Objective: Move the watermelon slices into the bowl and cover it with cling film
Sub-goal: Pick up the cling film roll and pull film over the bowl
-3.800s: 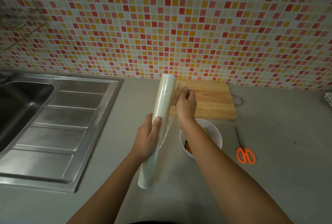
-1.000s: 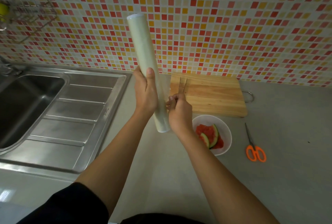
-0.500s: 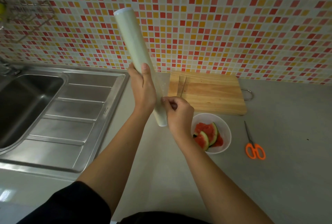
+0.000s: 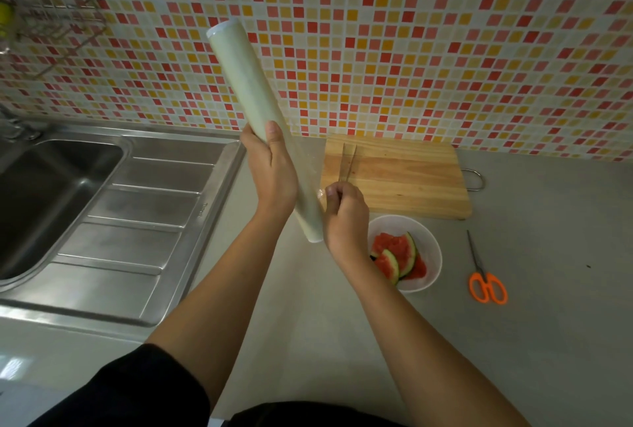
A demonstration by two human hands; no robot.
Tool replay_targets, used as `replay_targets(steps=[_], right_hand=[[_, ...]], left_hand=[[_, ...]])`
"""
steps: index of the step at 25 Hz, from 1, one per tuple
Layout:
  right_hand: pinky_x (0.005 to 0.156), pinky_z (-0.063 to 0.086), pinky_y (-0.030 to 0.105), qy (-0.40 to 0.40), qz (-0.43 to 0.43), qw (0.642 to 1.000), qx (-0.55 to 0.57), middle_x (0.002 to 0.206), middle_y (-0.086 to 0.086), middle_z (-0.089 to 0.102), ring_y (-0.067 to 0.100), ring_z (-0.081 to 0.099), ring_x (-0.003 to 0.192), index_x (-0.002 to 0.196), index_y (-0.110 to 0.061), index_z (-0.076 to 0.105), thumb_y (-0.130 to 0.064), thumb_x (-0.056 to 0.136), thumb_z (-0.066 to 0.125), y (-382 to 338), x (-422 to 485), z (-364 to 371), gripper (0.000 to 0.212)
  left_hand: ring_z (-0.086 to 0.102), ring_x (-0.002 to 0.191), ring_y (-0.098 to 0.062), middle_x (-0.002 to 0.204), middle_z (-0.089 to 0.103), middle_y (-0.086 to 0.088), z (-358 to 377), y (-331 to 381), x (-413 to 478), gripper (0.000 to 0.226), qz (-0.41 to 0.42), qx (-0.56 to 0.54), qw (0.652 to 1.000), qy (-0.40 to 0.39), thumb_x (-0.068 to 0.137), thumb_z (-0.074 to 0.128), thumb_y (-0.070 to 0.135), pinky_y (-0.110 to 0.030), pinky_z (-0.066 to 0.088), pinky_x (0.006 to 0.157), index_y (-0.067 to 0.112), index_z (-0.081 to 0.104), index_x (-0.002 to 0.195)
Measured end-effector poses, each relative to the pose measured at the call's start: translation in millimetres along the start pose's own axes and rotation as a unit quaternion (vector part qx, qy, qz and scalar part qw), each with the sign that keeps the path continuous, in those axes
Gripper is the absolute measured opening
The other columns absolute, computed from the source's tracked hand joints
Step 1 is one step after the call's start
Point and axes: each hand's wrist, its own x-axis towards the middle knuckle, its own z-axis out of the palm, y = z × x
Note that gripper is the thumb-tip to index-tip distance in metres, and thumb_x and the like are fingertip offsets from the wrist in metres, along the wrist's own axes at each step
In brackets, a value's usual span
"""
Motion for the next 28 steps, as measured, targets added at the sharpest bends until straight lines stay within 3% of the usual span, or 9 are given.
replay_targets(steps=[2, 4, 6, 8, 11, 18, 22, 25, 28], right_hand=[[0.066, 0.032, 0.020, 0.005, 0.018, 0.998, 0.060, 0.088, 0.004, 0.061, 0.016, 0.053, 0.081, 0.090, -0.009, 0.055, -0.015, 0.095, 0.041, 3.0, -3.1, -2.3, 0.016], [0.064, 0.039, 0.015, -0.013, 0.064, 0.989, 0.134, 0.085, -0.009, 0.060, 0.008, 0.057, 0.078, 0.090, -0.022, 0.049, -0.027, 0.096, 0.041, 5.8, -7.6, -5.3, 0.011], [0.062, 0.043, 0.011, -0.035, 0.046, 0.986, 0.158, 0.084, -0.010, 0.061, 0.002, 0.057, 0.072, 0.090, -0.025, 0.054, -0.034, 0.088, 0.056, 11.2, -14.6, -7.4, 0.009], [0.062, 0.047, 0.014, -0.022, 0.012, 0.987, 0.157, 0.085, -0.005, 0.065, 0.003, 0.059, 0.071, 0.088, -0.020, 0.065, -0.029, 0.080, 0.069, 15.0, -20.1, -6.8, 0.013], [0.064, 0.046, 0.011, 0.021, -0.013, 0.985, 0.172, 0.077, -0.007, 0.066, 0.001, 0.061, 0.070, 0.081, -0.018, 0.071, -0.020, 0.077, 0.072, 16.6, -19.7, -4.5, 0.004], [0.059, 0.042, 0.014, -0.031, 0.000, 0.992, 0.123, 0.072, -0.005, 0.066, 0.005, 0.059, 0.066, 0.081, -0.016, 0.066, -0.022, 0.086, 0.062, 22.1, -18.1, -8.1, 0.009], [0.055, 0.034, 0.007, -0.029, -0.010, 0.998, 0.050, 0.071, -0.007, 0.058, 0.000, 0.049, 0.062, 0.084, -0.013, 0.060, -0.019, 0.092, 0.050, 27.2, -13.9, -9.5, 0.015], [0.060, 0.032, 0.016, -0.017, 0.063, 0.997, 0.045, 0.068, -0.011, 0.052, 0.009, 0.049, 0.066, 0.087, -0.015, 0.054, -0.024, 0.096, 0.042, 34.3, -11.4, -10.7, 0.018], [0.077, 0.040, 0.029, -0.016, 0.167, 0.975, 0.144, 0.075, -0.010, 0.053, 0.016, 0.054, 0.081, 0.096, -0.015, 0.056, -0.037, 0.099, 0.027, 39.7, -9.8, -13.7, 0.036]], left_hand=[[0.053, 0.082, 0.015, 0.100, 0.053, 0.011, -0.6, -1.0, 0.2, 0.036, -0.006, -0.001, 1.000, -0.005, 0.098, 0.030, 0.043, -0.005, 0.041, 0.067, 0.018, 0.035, 0.124], [0.055, 0.089, 0.006, 0.105, 0.056, 0.005, -2.9, -0.2, 3.5, 0.042, -0.019, -0.006, 1.000, -0.006, 0.097, 0.029, 0.046, -0.010, 0.041, 0.069, 0.016, 0.035, 0.126], [0.055, 0.095, 0.000, 0.109, 0.056, 0.004, -5.4, 1.3, 8.4, 0.046, -0.029, -0.010, 1.000, 0.000, 0.096, 0.028, 0.049, -0.014, 0.041, 0.072, 0.017, 0.034, 0.128], [0.053, 0.094, 0.005, 0.105, 0.054, 0.014, -5.2, 3.6, 11.3, 0.045, -0.032, -0.012, 0.999, 0.007, 0.096, 0.028, 0.050, -0.007, 0.039, 0.069, 0.019, 0.034, 0.128], [0.053, 0.093, 0.005, 0.103, 0.053, 0.015, -4.2, 5.1, 11.1, 0.049, -0.038, -0.011, 0.999, 0.013, 0.095, 0.028, 0.051, -0.008, 0.039, 0.068, 0.017, 0.033, 0.130], [0.054, 0.093, -0.001, 0.112, 0.055, 0.000, -3.7, 0.2, 7.0, 0.044, -0.049, -0.008, 0.999, -0.008, 0.097, 0.029, 0.047, -0.008, 0.040, 0.065, 0.016, 0.034, 0.128], [0.053, 0.088, 0.005, 0.104, 0.054, 0.008, -2.9, 0.3, 6.4, 0.046, -0.053, 0.013, 0.998, -0.011, 0.097, 0.028, 0.048, -0.004, 0.039, 0.061, 0.016, 0.034, 0.130], [0.051, 0.083, 0.013, 0.100, 0.053, 0.018, -2.2, 3.8, 8.5, 0.052, -0.072, 0.029, 0.996, -0.032, 0.097, 0.027, 0.049, 0.000, 0.037, 0.059, 0.014, 0.034, 0.135], [0.049, 0.082, 0.013, 0.093, 0.050, 0.022, -0.5, 8.0, 12.5, 0.050, -0.095, 0.058, 0.989, -0.097, 0.096, 0.025, 0.055, -0.009, 0.037, 0.063, 0.020, 0.042, 0.128]])
